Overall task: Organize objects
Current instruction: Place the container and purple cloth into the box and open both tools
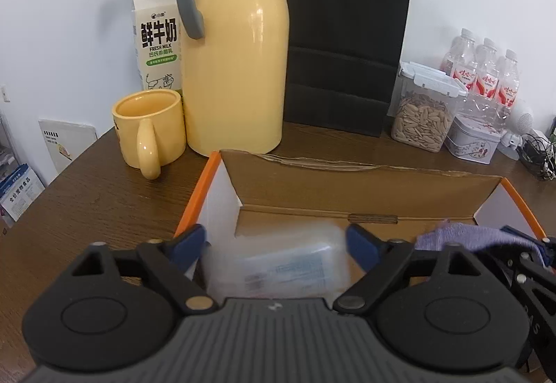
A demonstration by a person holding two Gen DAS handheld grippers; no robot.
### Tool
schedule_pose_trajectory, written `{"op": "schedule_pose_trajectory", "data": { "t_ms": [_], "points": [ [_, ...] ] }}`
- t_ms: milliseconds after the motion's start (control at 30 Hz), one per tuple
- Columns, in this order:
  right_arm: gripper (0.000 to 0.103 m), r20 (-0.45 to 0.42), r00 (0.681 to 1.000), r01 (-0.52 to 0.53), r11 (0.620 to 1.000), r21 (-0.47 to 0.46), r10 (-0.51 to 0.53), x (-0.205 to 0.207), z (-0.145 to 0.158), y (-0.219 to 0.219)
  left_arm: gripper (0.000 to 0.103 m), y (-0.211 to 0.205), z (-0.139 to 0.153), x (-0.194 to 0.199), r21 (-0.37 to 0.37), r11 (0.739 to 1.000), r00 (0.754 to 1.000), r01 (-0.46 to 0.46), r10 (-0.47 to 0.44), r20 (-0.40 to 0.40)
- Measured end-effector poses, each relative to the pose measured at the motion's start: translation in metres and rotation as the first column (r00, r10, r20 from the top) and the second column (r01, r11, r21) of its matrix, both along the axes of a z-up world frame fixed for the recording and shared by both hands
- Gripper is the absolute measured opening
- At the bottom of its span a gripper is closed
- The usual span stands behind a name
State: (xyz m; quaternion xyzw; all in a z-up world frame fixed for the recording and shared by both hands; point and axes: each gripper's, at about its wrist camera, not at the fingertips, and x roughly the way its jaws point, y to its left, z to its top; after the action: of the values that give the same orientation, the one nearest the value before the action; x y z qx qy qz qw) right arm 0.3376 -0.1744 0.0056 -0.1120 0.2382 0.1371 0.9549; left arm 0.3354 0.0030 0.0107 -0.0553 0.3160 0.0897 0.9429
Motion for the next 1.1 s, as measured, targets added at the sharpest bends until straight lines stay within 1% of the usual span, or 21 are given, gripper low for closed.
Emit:
{"op": "schedule_pose_trajectory", "data": {
  "t_ms": [33, 67, 100, 133, 200, 233, 267, 300, 367, 467, 600, 900, 1100],
  "points": [
    [0.012, -0.005, 1.000, -0.003, 1.000, 0.003, 0.003, 0.000, 0.000, -0.001, 0.103, 0.001, 0.001, -0.001, -0.016, 1.000, 1.000, 0.012, -0.011, 0.008],
    [0.018, -0.007, 1.000, 0.000, 1.000, 0.003, 0.000, -0.001, 0.000, -0.002, 0.103, 0.001, 0.001, -0.003, -0.021, 1.000, 1.000, 0.011, -0.011, 0.014],
    [0.028, -0.008, 1.000, 0.004, 1.000, 0.004, -0.004, -0.001, -0.001, -0.003, 0.103, 0.000, 0.002, -0.004, -0.013, 1.000, 1.000, 0.006, -0.005, 0.016],
    [0.035, -0.010, 1.000, 0.008, 1.000, 0.008, -0.008, -0.001, -0.001, -0.005, 0.103, -0.001, 0.002, -0.005, -0.006, 1.000, 1.000, 0.006, -0.006, 0.020],
    [0.066, -0.013, 1.000, 0.005, 1.000, 0.021, -0.005, -0.002, 0.001, -0.008, 0.103, -0.003, 0.004, -0.007, 0.002, 1.000, 1.000, 0.004, -0.004, 0.023],
    [0.072, -0.008, 1.000, 0.002, 1.000, 0.028, -0.001, -0.004, 0.002, -0.009, 0.103, -0.003, 0.004, -0.009, 0.001, 1.000, 1.000, 0.003, -0.003, 0.024],
    [0.083, -0.001, 1.000, 0.000, 0.999, 0.033, 0.000, -0.006, 0.005, -0.011, 0.103, -0.003, 0.005, -0.010, 0.001, 1.000, 1.000, 0.002, -0.002, 0.026],
    [0.090, 0.007, 1.000, -0.002, 0.999, 0.040, 0.001, -0.008, 0.007, -0.013, 0.103, -0.003, 0.006, -0.011, 0.001, 1.000, 1.000, 0.001, -0.002, 0.029],
    [0.090, 0.014, 1.000, -0.010, 0.998, 0.056, 0.010, -0.011, 0.012, -0.015, 0.103, -0.003, 0.010, -0.014, 0.001, 1.000, 0.999, -0.003, 0.003, 0.038],
    [0.099, 0.024, 1.000, -0.019, 0.998, 0.066, 0.017, -0.015, 0.019, -0.018, 0.103, -0.003, 0.015, -0.019, -0.004, 1.000, 0.999, 0.003, -0.002, 0.053],
    [0.102, 0.032, 0.999, -0.026, 0.998, 0.059, 0.024, -0.023, 0.025, -0.020, 0.103, -0.005, 0.023, -0.030, 0.009, 1.000, 0.998, 0.009, -0.010, 0.069],
    [0.103, 0.023, 0.999, -0.031, 0.996, 0.083, 0.029, -0.048, 0.039, -0.028, 0.103, -0.004, 0.039, -0.057, 0.029, 0.999, 0.996, 0.017, -0.019, 0.082],
    [0.103, 0.027, 0.999, -0.028, 0.996, 0.087, 0.026, -0.072, 0.049, -0.032, 0.103, -0.001, 0.052, -0.083, 0.032, 0.999, 0.995, 0.014, -0.017, 0.103]
  ]
}}
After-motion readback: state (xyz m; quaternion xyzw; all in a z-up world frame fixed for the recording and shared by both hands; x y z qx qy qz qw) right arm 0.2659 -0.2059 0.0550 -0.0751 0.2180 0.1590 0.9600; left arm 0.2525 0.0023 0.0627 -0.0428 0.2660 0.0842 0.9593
